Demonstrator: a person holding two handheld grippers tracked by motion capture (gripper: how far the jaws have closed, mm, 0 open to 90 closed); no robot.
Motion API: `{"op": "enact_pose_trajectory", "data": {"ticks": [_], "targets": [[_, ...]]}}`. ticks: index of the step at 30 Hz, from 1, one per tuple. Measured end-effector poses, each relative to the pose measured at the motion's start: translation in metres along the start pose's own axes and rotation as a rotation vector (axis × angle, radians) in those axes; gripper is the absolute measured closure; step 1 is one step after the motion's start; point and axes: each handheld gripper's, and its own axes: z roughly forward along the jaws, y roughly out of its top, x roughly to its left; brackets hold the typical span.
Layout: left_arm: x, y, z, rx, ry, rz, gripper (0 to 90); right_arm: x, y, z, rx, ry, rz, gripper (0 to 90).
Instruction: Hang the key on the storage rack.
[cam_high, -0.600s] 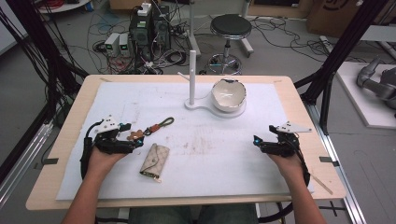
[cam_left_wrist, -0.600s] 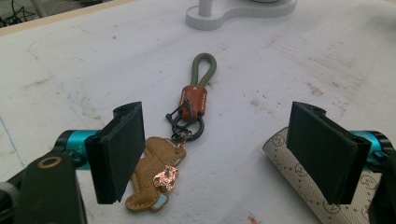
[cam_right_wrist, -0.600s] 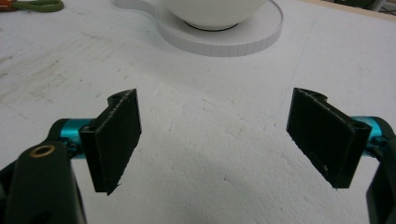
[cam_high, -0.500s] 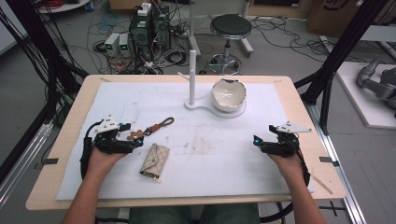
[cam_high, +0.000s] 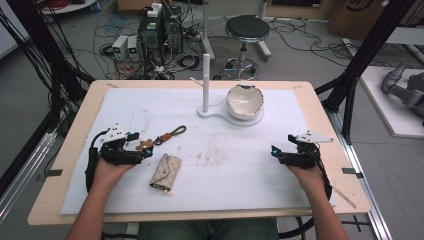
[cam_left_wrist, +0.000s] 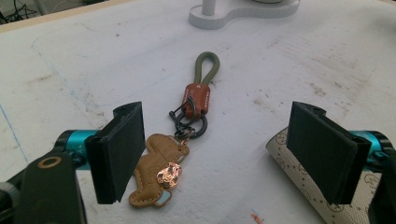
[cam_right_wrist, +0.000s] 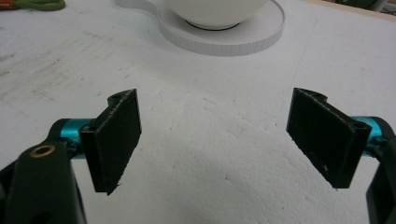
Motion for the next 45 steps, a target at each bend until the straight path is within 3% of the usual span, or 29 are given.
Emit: {"op": "enact_pose_trajectory", "data": {"ticks": [35, 45], "targets": [[0.001, 0.000, -0.002, -0.001, 0.004, -0.001, 19.7, 0.002, 0.000, 0.002, 0.016, 0.001, -0.002, 18.1], [0.004, 0.007, 0.012, 0.015, -0.005, 0.000, 19.7, 0.004, -0.005, -0.006, 0.013, 0.000, -0.003, 18.1]]}}
